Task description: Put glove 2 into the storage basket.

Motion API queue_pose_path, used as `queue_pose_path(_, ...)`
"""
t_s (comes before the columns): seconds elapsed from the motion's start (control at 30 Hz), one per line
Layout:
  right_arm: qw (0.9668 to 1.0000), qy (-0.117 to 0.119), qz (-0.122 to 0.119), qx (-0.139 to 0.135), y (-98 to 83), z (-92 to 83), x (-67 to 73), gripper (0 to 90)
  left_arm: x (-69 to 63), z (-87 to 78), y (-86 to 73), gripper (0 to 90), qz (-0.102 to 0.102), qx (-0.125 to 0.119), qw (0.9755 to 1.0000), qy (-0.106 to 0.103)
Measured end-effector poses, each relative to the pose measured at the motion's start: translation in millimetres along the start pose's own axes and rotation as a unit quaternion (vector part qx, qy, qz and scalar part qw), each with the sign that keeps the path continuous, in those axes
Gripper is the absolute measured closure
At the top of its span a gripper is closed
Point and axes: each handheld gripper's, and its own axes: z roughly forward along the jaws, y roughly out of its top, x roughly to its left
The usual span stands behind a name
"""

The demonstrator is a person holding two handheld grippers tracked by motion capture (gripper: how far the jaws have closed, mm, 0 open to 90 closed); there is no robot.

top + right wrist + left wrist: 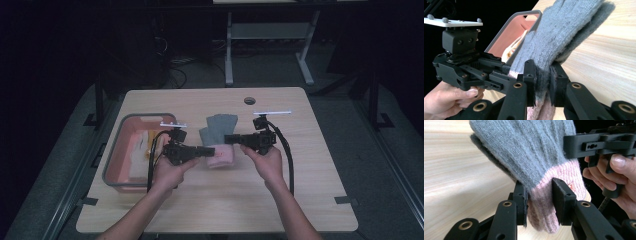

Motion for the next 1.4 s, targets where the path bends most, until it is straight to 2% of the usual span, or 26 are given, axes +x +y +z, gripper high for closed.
queue_pose_path(0.5,0.9998,0.011,-0.01,0.01,16.9,16.9,16.9,77.8,5.5,-24.5,6.3,66.9,-0.003,-0.014,0.9998,0.01)
queue_pose_path(1.0,0.9991,0.024,-0.032,0.015,29.0,33.1,32.9,77.7,11.7,-50.9,11.8,67.0,-0.004,-0.019,0.9996,0.018)
queue_pose_path(1.4,0.9985,0.034,-0.032,0.027,35.0,49.9,41.4,77.7,18.4,-66.2,10.3,67.0,-0.008,-0.022,0.9994,0.026)
